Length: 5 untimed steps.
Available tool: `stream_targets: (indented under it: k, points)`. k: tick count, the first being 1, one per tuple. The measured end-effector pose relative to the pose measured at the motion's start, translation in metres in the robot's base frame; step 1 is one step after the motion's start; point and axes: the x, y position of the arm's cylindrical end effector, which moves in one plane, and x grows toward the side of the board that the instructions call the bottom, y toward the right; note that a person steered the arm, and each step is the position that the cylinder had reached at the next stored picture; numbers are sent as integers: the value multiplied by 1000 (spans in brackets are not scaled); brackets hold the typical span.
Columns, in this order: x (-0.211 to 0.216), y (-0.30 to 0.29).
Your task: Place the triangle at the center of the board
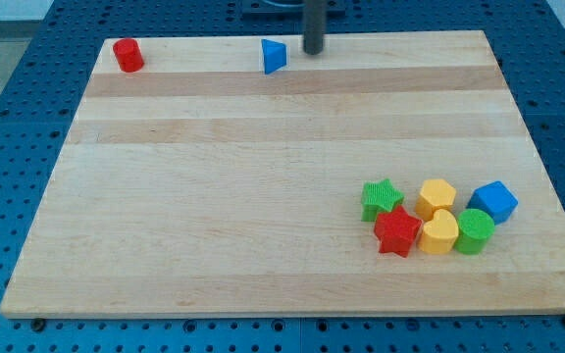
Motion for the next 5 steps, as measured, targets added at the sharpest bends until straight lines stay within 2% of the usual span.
stream_targets:
  k: [1, 2, 3, 4, 5]
  points:
    - [1, -51]
    - [51, -56]
    - [131, -44]
    - [180, -37]
    - [165, -43]
